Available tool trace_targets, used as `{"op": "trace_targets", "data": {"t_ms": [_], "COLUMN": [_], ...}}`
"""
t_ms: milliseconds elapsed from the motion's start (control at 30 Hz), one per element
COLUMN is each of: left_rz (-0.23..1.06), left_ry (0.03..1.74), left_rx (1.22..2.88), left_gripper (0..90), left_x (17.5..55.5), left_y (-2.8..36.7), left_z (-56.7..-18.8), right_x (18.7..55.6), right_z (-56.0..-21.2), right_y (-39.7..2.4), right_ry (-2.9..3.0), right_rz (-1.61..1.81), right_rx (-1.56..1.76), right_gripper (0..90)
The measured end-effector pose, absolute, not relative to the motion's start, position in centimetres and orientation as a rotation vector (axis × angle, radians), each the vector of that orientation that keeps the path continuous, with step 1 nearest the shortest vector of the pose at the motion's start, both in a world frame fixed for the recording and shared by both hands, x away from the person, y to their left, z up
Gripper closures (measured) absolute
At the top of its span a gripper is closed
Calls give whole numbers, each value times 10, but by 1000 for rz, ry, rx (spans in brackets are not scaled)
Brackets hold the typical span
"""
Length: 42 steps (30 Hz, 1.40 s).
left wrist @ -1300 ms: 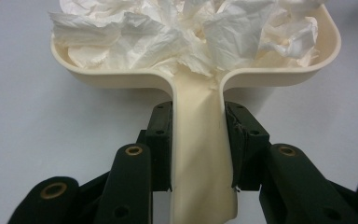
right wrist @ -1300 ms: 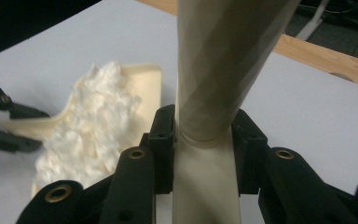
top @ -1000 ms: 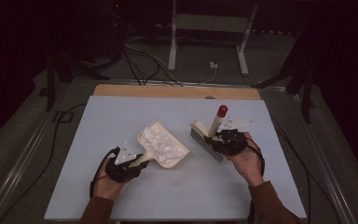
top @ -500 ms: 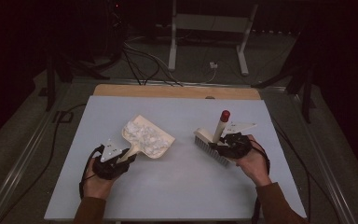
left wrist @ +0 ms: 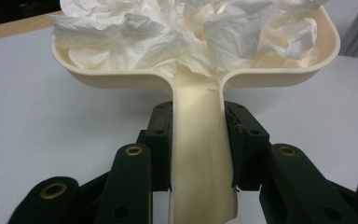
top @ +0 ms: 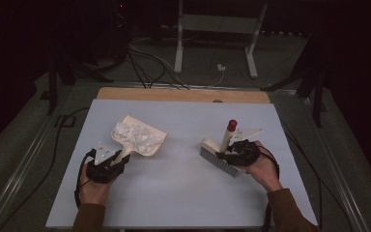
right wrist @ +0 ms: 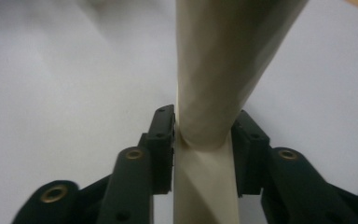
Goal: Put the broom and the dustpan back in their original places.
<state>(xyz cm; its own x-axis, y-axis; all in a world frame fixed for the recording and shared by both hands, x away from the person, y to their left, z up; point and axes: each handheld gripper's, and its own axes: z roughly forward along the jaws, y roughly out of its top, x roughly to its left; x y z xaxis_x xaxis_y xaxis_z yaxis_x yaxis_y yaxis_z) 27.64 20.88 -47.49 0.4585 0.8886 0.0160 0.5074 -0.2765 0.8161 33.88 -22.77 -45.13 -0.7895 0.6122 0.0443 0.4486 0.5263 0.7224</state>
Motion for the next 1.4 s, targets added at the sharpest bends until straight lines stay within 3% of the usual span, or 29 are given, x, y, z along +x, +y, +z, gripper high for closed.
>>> {"op": "trace_targets", "data": {"t_ms": [433, 800, 1400], "left_rz": [696, 761, 771], "left_ry": [1300, 1414, 1488], "left_rx": [1878, 1817, 1763], "left_gripper": [666, 665, 665], "left_x": [279, 279, 275], "left_y": [212, 207, 204], "left_z": [-478, -486, -494], "right_x": [323, 328, 331], "right_z": [-423, -432, -422], "right_y": [-217, -205, -234], "right_ry": [2251, 2075, 2260], "right_rz": [1205, 1205, 1276], "right_rx": [1065, 1275, 1140], "right_gripper": [589, 696, 703]}}
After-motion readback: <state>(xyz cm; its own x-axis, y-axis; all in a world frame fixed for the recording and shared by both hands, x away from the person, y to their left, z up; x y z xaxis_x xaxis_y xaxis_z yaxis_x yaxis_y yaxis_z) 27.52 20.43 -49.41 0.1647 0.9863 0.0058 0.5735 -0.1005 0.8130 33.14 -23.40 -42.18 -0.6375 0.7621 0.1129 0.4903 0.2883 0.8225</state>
